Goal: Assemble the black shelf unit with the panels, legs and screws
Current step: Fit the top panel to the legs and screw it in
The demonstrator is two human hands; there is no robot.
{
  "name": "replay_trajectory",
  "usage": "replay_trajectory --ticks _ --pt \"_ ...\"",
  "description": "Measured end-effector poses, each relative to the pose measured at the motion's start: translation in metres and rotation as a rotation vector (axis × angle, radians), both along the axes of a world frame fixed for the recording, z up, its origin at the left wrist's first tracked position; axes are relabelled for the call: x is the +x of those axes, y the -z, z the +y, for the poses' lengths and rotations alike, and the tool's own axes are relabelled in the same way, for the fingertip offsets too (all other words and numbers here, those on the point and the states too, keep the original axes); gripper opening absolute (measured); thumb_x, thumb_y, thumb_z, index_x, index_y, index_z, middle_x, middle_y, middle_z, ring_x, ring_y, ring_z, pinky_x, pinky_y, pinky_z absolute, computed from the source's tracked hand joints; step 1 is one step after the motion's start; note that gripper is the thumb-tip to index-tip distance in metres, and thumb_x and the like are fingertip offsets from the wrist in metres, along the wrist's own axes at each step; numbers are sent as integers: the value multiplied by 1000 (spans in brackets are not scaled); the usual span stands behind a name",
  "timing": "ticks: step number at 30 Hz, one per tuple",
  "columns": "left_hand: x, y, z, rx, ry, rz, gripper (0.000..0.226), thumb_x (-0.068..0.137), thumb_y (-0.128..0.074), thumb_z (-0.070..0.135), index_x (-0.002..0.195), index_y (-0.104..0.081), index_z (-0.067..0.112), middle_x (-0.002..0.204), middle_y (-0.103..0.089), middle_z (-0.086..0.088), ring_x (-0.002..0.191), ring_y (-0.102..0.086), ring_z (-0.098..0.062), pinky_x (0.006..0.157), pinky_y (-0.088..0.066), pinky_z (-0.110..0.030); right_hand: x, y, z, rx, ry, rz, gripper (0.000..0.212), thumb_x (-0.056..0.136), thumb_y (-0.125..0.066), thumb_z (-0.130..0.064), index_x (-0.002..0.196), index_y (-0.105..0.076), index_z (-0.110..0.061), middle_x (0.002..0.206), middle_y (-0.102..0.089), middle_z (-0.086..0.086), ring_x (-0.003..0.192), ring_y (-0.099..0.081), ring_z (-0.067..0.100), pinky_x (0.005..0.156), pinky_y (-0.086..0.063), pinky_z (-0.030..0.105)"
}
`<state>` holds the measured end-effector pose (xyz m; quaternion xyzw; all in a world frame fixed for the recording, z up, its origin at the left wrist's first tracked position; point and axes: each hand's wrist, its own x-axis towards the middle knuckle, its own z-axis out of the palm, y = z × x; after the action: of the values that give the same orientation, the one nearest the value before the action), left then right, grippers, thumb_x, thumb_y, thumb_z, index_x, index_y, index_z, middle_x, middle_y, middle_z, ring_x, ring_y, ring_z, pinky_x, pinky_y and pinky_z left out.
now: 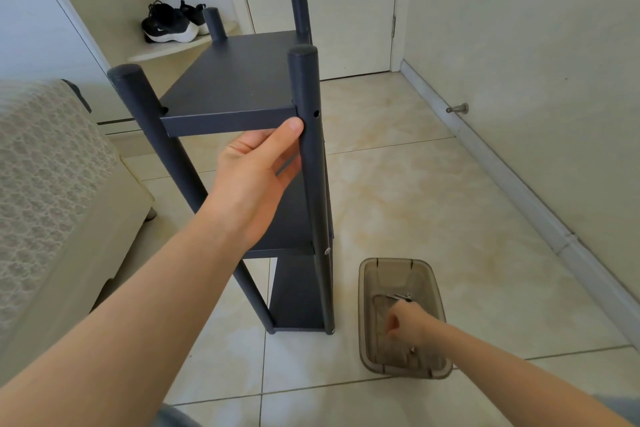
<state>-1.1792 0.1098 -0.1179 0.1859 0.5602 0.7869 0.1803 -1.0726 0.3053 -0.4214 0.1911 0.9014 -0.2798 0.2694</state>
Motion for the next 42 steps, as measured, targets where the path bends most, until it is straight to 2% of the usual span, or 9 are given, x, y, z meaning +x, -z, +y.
replay_trajectory --ticks 4,7,10,14,18,24,31,39,42 --pt "-2 1 0 -8 6 7 18 81 -67 25 92 -72 12 101 -74 -3 105 -69 -20 99 -54 -34 -3 9 21 133 40 -65 14 93 -54 -8 101 -66 -8 115 -67 11 108 -62 24 83 -48 27" --pt "-3 1 0 -15 13 8 20 82 -66 25 95 -72 11 104 -74 -4 107 -69 -20 100 -54 -35 -6 21 25 183 -3 -94 6 95 -52 -9 94 -53 -14 114 -64 10 96 -59 21 74 -41 22" --pt "-4 1 0 -23 9 8 21 82 -66 26 96 -71 12 105 -74 -4 107 -69 -20 98 -54 -34 -11 32 21 232 -115 -116 9 96 -51 -11 102 -57 -13 120 -61 12 94 -55 22 80 -43 26" --pt "-3 2 1 -21 12 13 18 82 -65 26 92 -71 13 101 -74 -2 103 -69 -17 98 -54 -33 -10 43 17 379 -326 -167 35 97 -46 -4 131 -53 -6 134 -54 16 121 -55 32 99 -46 39" --pt "-3 3 2 -14 10 12 13 81 -65 27 86 -71 16 101 -74 -1 103 -69 -16 96 -53 -31 -6 53 12 489 -470 -164 36 99 -39 -3 132 -55 -6 135 -55 15 124 -54 32 100 -45 41" --pt "-3 4 2 19 38 -4 11 84 -64 24 81 -72 17 97 -74 0 100 -69 -15 100 -52 -34 -7 68 8 552 -591 -198 36 101 -41 -7 134 -54 -9 138 -53 12 127 -51 30 102 -44 41" --pt "-6 5 1 10 38 -22 10 83 -65 24 82 -71 16 96 -73 0 100 -67 -15 103 -52 -35 -13 66 5 545 -635 -229 33 100 -42 -5 129 -57 -7 133 -58 12 121 -57 31 95 -48 41" --pt "-8 5 1 19 72 -25 11 84 -65 24 81 -73 17 98 -74 0 99 -68 -14 99 -52 -32 -23 47 4 387 -566 -194 37 98 -46 -2 135 -51 -3 139 -52 17 127 -52 32 106 -43 40" --pt "-8 6 0 27 61 -39 13 84 -66 23 88 -73 12 100 -73 -4 101 -68 -17 101 -50 -34 -38 20 0 342 -560 -116 33 98 -45 -3 129 -53 -2 134 -54 18 122 -54 32 101 -42 38"
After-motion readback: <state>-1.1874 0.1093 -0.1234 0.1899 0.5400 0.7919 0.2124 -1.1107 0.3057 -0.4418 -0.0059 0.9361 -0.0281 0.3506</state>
